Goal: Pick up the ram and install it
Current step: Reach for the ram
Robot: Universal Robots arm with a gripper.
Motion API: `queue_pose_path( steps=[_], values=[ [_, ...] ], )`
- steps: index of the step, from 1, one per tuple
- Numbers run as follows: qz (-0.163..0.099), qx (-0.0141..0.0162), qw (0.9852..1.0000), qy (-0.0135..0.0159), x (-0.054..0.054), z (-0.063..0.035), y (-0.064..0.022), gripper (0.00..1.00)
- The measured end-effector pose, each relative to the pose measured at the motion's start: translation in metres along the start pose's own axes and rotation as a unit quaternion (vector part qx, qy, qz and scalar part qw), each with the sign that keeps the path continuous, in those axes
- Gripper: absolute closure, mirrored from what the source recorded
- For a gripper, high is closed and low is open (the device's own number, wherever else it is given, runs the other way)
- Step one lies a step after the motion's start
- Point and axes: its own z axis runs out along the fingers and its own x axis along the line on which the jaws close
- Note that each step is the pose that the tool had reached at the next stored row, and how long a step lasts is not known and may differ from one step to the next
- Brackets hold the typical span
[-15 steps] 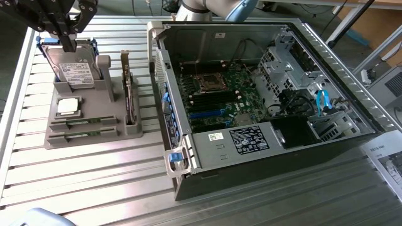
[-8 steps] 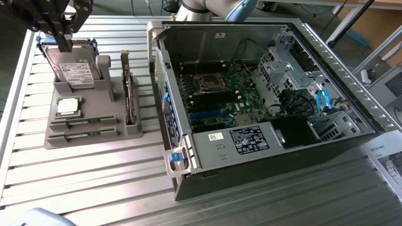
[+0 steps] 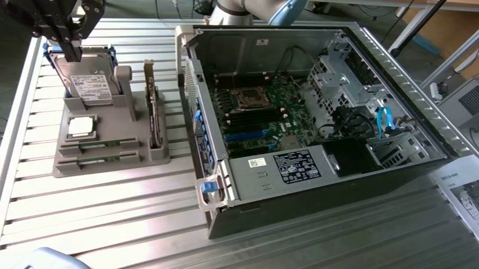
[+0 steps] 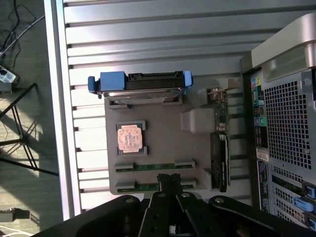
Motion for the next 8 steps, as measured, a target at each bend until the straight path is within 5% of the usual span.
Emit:
queue_pose_path(
  steps=[8],
  values=[
    [0.001, 0.0000, 1.0000, 0.0000, 0.0066, -0.0002, 0.0005, 0.90]
  ],
)
